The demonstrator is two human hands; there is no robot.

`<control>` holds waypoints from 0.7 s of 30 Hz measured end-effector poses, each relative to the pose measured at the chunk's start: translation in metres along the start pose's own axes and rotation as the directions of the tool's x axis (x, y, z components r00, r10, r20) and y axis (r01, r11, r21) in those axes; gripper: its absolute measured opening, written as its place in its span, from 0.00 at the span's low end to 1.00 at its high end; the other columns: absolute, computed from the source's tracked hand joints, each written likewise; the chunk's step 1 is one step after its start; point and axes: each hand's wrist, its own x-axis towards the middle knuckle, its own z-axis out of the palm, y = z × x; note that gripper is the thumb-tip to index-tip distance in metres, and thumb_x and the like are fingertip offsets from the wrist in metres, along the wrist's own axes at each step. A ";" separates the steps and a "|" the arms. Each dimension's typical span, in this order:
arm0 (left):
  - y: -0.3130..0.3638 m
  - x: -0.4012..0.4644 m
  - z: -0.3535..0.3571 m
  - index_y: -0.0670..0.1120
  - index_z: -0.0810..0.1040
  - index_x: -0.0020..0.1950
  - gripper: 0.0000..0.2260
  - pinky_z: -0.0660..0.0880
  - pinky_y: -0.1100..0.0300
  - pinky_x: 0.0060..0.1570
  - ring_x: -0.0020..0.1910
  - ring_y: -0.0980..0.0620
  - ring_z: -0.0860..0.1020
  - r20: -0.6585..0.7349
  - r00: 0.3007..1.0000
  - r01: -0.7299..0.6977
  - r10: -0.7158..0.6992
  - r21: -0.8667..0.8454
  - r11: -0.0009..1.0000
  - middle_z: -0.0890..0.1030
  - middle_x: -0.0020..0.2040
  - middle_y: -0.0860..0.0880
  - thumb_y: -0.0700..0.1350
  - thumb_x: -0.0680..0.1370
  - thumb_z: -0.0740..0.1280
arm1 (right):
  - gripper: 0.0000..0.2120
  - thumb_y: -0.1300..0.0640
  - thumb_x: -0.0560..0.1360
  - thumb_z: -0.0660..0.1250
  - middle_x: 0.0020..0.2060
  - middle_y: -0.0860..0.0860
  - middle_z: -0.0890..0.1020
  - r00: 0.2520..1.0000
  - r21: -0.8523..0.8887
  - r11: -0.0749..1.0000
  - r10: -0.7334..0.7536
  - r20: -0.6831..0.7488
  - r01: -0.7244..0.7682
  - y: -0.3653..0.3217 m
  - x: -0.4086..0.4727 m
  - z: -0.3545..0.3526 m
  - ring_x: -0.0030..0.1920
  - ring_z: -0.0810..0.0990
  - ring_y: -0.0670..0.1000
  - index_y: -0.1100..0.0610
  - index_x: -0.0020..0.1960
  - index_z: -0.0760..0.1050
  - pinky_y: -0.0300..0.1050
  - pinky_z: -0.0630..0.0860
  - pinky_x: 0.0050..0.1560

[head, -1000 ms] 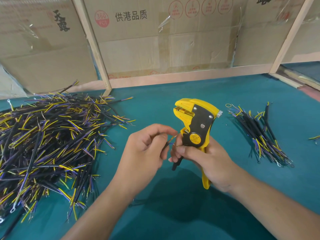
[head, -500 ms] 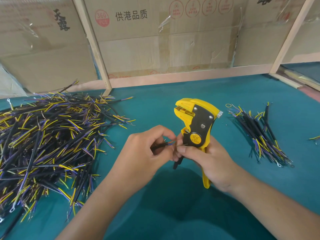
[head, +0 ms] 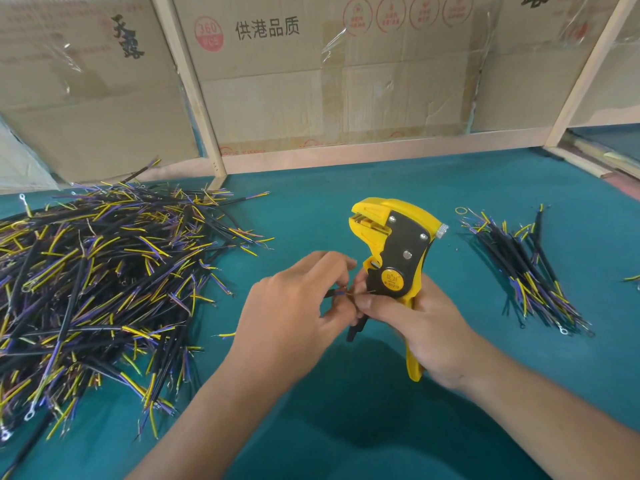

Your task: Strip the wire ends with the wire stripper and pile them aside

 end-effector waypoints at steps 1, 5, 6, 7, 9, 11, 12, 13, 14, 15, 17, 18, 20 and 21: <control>0.000 -0.001 0.000 0.52 0.70 0.44 0.04 0.75 0.52 0.31 0.32 0.50 0.73 0.002 1.000 0.012 -0.012 0.014 1.000 0.83 0.45 0.58 0.50 0.71 0.59 | 0.03 0.51 0.72 0.69 0.37 0.49 0.82 1.000 0.006 1.000 0.004 -0.001 -0.004 0.000 0.000 0.000 0.41 0.81 0.50 0.46 0.42 0.82 0.50 0.82 0.50; -0.001 -0.001 -0.002 0.53 0.74 0.43 0.06 0.68 0.58 0.26 0.30 0.49 0.66 0.004 1.000 0.020 -0.021 0.077 0.997 0.78 0.37 0.57 0.52 0.72 0.61 | 0.03 0.52 0.72 0.69 0.36 0.51 0.82 1.000 0.032 0.999 0.008 0.001 -0.008 -0.002 0.000 0.000 0.41 0.81 0.50 0.47 0.41 0.81 0.46 0.79 0.50; -0.003 0.000 -0.002 0.53 0.74 0.44 0.06 0.66 0.58 0.27 0.30 0.51 0.66 0.010 1.000 0.026 -0.027 0.075 0.997 0.77 0.38 0.57 0.53 0.72 0.62 | 0.04 0.54 0.73 0.69 0.36 0.51 0.81 1.000 0.043 0.999 0.007 -0.002 -0.007 -0.003 0.001 -0.001 0.41 0.81 0.51 0.47 0.41 0.81 0.45 0.78 0.50; -0.004 0.000 -0.003 0.53 0.75 0.45 0.06 0.65 0.59 0.29 0.30 0.54 0.67 0.017 0.999 0.030 -0.032 0.062 0.998 0.77 0.40 0.58 0.53 0.72 0.62 | 0.05 0.56 0.73 0.68 0.35 0.51 0.81 1.000 0.056 0.998 0.008 -0.011 -0.007 -0.003 0.001 -0.002 0.41 0.81 0.51 0.47 0.41 0.81 0.45 0.78 0.50; -0.008 0.001 -0.005 0.54 0.76 0.46 0.06 0.65 0.61 0.31 0.31 0.62 0.69 0.034 0.999 0.025 -0.025 -0.003 1.000 0.78 0.42 0.60 0.53 0.73 0.64 | 0.09 0.60 0.74 0.67 0.34 0.52 0.81 0.999 0.092 0.996 0.019 -0.031 -0.016 -0.003 0.002 -0.003 0.40 0.81 0.53 0.47 0.41 0.81 0.45 0.78 0.49; -0.012 0.002 -0.007 0.53 0.79 0.49 0.07 0.64 0.68 0.34 0.33 0.67 0.71 0.048 0.999 -0.006 0.009 -0.067 0.998 0.78 0.43 0.61 0.53 0.73 0.67 | 0.10 0.61 0.74 0.66 0.34 0.52 0.81 0.999 0.124 0.992 0.034 -0.043 -0.028 -0.003 0.003 -0.004 0.39 0.81 0.53 0.48 0.40 0.81 0.45 0.79 0.47; -0.013 0.002 -0.008 0.52 0.80 0.49 0.08 0.63 0.71 0.35 0.33 0.67 0.71 0.055 0.998 -0.026 0.031 -0.087 0.996 0.78 0.43 0.60 0.53 0.74 0.68 | 0.10 0.61 0.74 0.67 0.34 0.52 0.81 0.998 0.135 0.990 0.040 -0.048 -0.034 -0.003 0.003 -0.004 0.38 0.81 0.53 0.48 0.40 0.82 0.44 0.79 0.46; -0.014 0.002 -0.009 0.51 0.81 0.50 0.08 0.62 0.73 0.35 0.34 0.66 0.71 0.068 0.996 -0.045 0.052 -0.102 0.994 0.79 0.43 0.59 0.52 0.75 0.70 | 0.10 0.61 0.74 0.67 0.34 0.52 0.82 0.998 0.144 0.989 0.046 -0.053 -0.038 -0.003 0.003 -0.004 0.38 0.82 0.52 0.48 0.40 0.82 0.43 0.79 0.46; -0.015 0.003 -0.009 0.51 0.82 0.50 0.07 0.62 0.73 0.35 0.34 0.66 0.71 0.084 0.994 -0.064 0.074 -0.115 0.991 0.79 0.43 0.59 0.51 0.75 0.71 | 0.09 0.61 0.74 0.68 0.34 0.52 0.82 0.997 0.150 0.988 0.048 -0.055 -0.040 -0.003 0.004 -0.004 0.38 0.82 0.52 0.48 0.41 0.82 0.42 0.79 0.46; -0.016 0.004 -0.010 0.50 0.82 0.50 0.06 0.62 0.73 0.35 0.34 0.65 0.71 0.100 0.991 -0.079 0.093 -0.131 0.988 0.79 0.43 0.58 0.50 0.76 0.72 | 0.07 0.59 0.73 0.69 0.34 0.51 0.82 0.997 0.149 0.988 0.048 -0.052 -0.040 -0.003 0.004 -0.004 0.38 0.82 0.52 0.48 0.41 0.82 0.42 0.80 0.46; -0.018 0.006 -0.011 0.50 0.83 0.51 0.06 0.64 0.71 0.35 0.34 0.59 0.72 0.139 0.986 -0.061 0.087 -0.182 0.981 0.79 0.44 0.57 0.51 0.76 0.72 | 0.04 0.56 0.72 0.70 0.34 0.51 0.81 0.998 0.139 0.989 0.049 -0.049 -0.042 -0.003 0.004 -0.006 0.39 0.82 0.53 0.49 0.41 0.81 0.44 0.80 0.47; -0.019 0.006 -0.012 0.51 0.83 0.52 0.08 0.65 0.70 0.35 0.35 0.56 0.72 0.164 0.985 -0.025 0.061 -0.211 0.977 0.80 0.45 0.57 0.53 0.76 0.71 | 0.03 0.55 0.72 0.70 0.35 0.51 0.81 0.997 0.137 0.990 0.052 -0.055 -0.044 -0.003 0.004 -0.007 0.39 0.82 0.53 0.49 0.42 0.81 0.44 0.80 0.48; -0.020 0.006 -0.014 0.54 0.83 0.52 0.10 0.68 0.71 0.37 0.37 0.54 0.75 0.219 0.976 0.072 -0.012 -0.266 0.961 0.80 0.47 0.58 0.57 0.75 0.71 | 0.02 0.54 0.72 0.70 0.35 0.51 0.81 0.996 0.132 0.990 0.053 -0.067 -0.044 -0.003 0.004 -0.008 0.39 0.82 0.53 0.48 0.42 0.81 0.44 0.80 0.48; -0.021 0.005 -0.015 0.56 0.82 0.52 0.11 0.68 0.73 0.37 0.37 0.57 0.76 0.251 0.966 0.131 -0.056 -0.294 0.947 0.80 0.47 0.60 0.59 0.75 0.71 | 0.04 0.56 0.72 0.70 0.35 0.50 0.81 0.996 0.127 0.991 0.051 -0.072 -0.041 -0.002 0.004 -0.008 0.39 0.82 0.52 0.47 0.42 0.81 0.43 0.80 0.48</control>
